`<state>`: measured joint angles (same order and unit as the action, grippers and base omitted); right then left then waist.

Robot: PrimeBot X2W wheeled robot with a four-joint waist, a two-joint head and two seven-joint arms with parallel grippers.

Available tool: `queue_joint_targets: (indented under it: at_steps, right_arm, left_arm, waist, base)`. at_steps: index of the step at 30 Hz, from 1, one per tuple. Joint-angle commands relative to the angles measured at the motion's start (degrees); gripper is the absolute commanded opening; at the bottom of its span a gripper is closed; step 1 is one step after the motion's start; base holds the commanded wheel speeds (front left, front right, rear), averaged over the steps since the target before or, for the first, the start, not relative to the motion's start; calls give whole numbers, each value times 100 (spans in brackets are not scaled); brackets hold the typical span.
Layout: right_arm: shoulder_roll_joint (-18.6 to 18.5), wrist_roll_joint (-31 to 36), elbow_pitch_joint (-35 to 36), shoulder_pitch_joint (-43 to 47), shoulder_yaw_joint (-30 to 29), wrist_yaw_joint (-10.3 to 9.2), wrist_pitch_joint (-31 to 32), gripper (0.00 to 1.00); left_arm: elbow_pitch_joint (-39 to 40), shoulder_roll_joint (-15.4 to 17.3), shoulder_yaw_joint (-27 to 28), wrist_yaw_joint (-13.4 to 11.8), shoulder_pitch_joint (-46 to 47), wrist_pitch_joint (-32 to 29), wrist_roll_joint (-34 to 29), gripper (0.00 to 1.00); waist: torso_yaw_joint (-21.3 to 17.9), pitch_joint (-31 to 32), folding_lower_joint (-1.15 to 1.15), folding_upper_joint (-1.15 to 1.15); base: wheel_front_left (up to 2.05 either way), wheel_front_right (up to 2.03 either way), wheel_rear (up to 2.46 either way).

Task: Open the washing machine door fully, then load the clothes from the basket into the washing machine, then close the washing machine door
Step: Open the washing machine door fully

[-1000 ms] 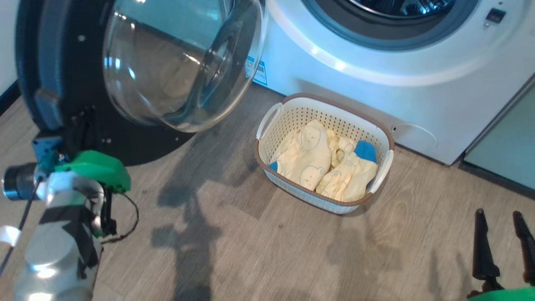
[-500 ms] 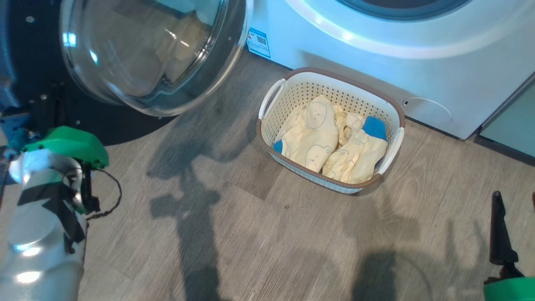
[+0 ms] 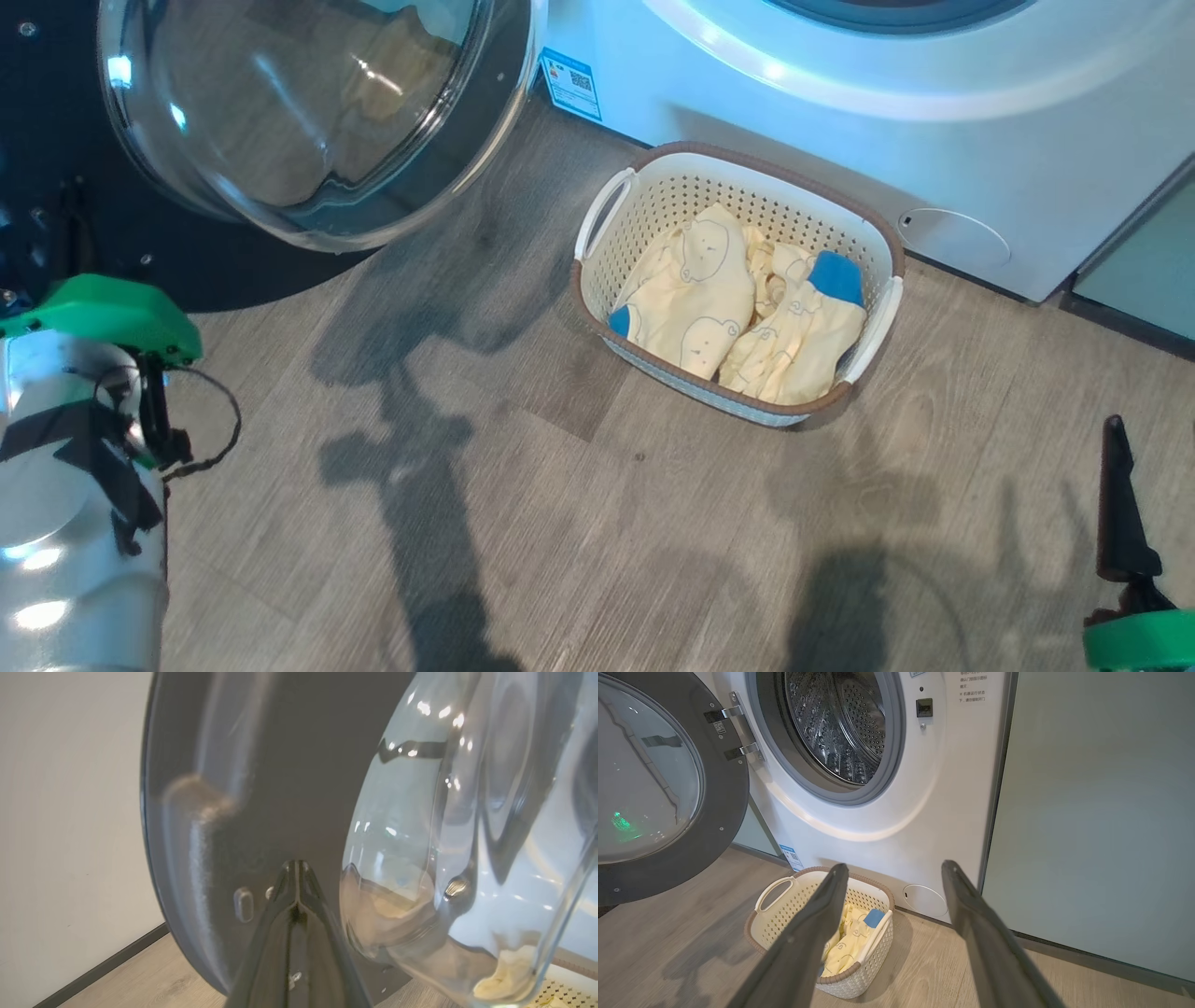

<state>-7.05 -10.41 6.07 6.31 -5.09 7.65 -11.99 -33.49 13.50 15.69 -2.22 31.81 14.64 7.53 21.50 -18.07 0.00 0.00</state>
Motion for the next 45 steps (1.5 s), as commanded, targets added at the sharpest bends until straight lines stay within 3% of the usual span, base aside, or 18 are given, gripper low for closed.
queue_joint_targets:
  at_steps: [1, 13, 20, 24, 30, 40, 41, 42, 45]
  right_arm:
    - [-115, 42, 166, -179, 109, -16, -5, 100]
    - [75, 52, 31, -306, 175, -16, -134, 100]
    - [216, 51, -168, -378, 182, -16, -245, 100]
    - [289, 41, -291, -368, 261, -16, -277, 100]
    - [353, 62, -420, -362, 353, -16, -297, 100]
    - [411, 123, -335, -303, 522, -16, -300, 100]
    - [413, 127, -337, -302, 540, -16, -300, 100]
    - [414, 118, -341, -300, 562, -16, -300, 100]
    - [415, 75, -354, -274, 615, -16, -300, 100]
  left_arm:
    - [249, 257, 263, 22, 165, 36, -64, 0]
    - [1126, -109, 647, 224, -368, 36, -216, 0]
    - [2231, -698, 698, 349, -1306, 36, -321, 0]
    - [2923, -936, 479, 423, -1926, 36, -360, 0]
    - [3671, -1040, -65, 471, -2639, 36, -333, 0]
    - [3677, -1057, -967, 541, -3004, 25, -329, 0]
    - [3646, -1057, -997, 540, -3001, 15, -314, 21]
    - [3613, -1058, -1017, 537, -3000, 2, -299, 32]
    - [3523, -1050, -1025, 515, -3017, -55, -272, 52]
  waist:
    - [1, 5, 0, 0]
    - [-189, 103, 0, 0]
    - [-456, 316, 0, 0]
    - [-618, 474, 0, 0]
    - [-902, 709, 0, 0]
    - [-1676, 990, 0, 0]
    - [-1762, 1008, 0, 0]
    - [-1853, 1037, 0, 0]
    - [-2123, 1120, 0, 0]
  base:
    - [0, 0, 0]
    - [0, 0, 0]
    - [0, 0, 0]
    - [0, 0, 0]
    - [0, 0, 0]
    - [0, 0, 0]
    - [0, 0, 0]
    - [0, 0, 0]
    - [0, 0, 0]
